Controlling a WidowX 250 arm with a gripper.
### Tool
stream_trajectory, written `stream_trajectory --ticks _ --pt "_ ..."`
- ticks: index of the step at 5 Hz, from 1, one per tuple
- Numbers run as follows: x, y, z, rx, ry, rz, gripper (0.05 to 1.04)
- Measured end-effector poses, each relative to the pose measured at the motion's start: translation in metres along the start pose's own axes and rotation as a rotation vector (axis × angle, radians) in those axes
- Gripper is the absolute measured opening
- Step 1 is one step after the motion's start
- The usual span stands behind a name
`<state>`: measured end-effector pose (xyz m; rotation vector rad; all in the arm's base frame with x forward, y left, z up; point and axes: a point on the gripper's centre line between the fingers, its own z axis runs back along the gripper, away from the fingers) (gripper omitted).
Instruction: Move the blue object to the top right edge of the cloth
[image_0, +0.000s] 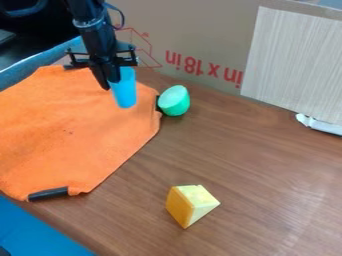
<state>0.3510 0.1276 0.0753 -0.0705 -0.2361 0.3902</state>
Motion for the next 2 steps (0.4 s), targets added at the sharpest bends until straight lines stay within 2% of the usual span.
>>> stream_trajectory --ticks 2 --pt "0.0081 0.0087 -0.0182 0.043 0.040 0.031 0.070"
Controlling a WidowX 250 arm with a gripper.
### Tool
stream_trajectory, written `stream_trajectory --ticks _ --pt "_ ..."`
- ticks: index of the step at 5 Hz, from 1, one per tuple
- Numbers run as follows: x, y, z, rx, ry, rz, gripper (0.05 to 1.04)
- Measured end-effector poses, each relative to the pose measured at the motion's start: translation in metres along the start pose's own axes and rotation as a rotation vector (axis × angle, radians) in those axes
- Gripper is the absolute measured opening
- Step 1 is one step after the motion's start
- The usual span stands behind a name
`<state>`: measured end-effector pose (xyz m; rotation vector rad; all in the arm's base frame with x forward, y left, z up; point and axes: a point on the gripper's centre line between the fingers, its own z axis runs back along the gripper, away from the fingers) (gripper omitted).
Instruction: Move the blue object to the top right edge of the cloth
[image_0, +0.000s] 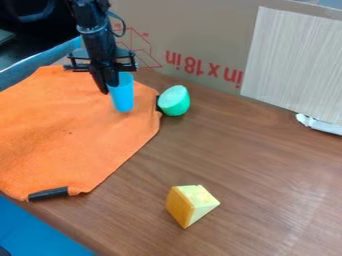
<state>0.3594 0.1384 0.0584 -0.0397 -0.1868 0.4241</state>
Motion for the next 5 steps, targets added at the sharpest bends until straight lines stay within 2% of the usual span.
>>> stream_trajectory --ticks 1,2,3,4,5 --pt "-0.002 -0.001 -0.013 0.029 0.030 -0.001 0.097" --pt "0.001 -0.001 -0.016 0.052 0.031 -0.003 0.267" --pt "-0.001 -0.001 -0.017 0.056 0.040 -0.004 0.542" --pt "-0.002 -0.004 -0.012 0.034 0.046 0.005 0.830" --pt "0.006 -0.012 0.024 -0.003 -0.034 -0.008 0.999"
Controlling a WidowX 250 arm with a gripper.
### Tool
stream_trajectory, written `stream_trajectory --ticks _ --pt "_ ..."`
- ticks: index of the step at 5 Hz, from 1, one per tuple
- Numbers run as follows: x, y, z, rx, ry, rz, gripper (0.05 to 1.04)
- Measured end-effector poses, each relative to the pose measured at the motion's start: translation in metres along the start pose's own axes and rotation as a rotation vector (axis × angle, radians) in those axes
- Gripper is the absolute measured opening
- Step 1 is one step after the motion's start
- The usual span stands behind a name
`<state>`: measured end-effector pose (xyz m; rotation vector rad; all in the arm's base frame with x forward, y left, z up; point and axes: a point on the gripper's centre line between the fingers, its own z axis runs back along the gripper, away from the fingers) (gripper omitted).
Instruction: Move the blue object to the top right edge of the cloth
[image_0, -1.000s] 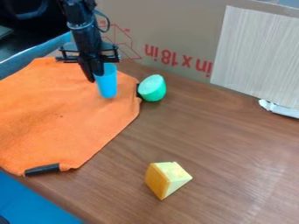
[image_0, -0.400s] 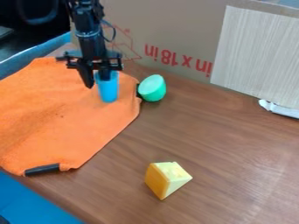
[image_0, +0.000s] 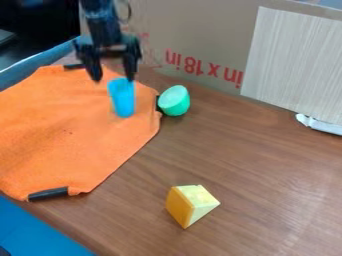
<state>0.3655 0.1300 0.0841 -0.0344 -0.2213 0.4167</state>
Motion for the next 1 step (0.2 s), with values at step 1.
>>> stream_trajectory --ticks 1 --pt "-0.0003 -0.0081 0.0262 -0.049 -0.064 -0.035 1.001"
